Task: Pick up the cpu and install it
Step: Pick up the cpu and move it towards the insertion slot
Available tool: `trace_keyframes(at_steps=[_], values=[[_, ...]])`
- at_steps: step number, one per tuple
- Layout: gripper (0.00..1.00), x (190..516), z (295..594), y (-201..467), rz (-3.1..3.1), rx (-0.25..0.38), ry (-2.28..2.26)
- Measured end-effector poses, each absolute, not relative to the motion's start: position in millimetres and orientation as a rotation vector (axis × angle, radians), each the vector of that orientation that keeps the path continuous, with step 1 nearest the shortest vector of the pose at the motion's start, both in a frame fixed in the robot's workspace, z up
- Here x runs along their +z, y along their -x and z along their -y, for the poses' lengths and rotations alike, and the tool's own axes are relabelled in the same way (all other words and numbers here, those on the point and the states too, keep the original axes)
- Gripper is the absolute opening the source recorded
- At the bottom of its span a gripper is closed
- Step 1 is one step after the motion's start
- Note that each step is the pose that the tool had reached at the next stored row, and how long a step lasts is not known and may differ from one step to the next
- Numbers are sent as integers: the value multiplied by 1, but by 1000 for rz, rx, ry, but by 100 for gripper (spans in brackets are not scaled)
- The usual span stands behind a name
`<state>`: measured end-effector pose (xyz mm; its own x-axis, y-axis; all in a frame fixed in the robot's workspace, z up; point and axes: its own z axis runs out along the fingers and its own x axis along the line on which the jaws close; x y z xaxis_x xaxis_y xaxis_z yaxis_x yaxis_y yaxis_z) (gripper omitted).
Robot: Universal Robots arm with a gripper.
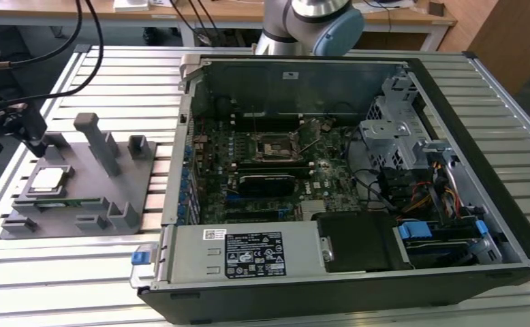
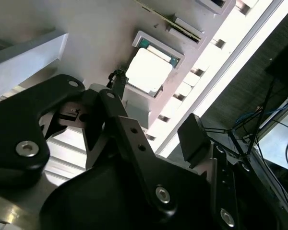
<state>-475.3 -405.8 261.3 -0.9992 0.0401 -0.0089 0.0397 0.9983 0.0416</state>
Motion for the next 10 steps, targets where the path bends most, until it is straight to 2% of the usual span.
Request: trace_keyframes(at_steps=[10], values=[[70, 248, 407, 475, -3131, 65, 1]])
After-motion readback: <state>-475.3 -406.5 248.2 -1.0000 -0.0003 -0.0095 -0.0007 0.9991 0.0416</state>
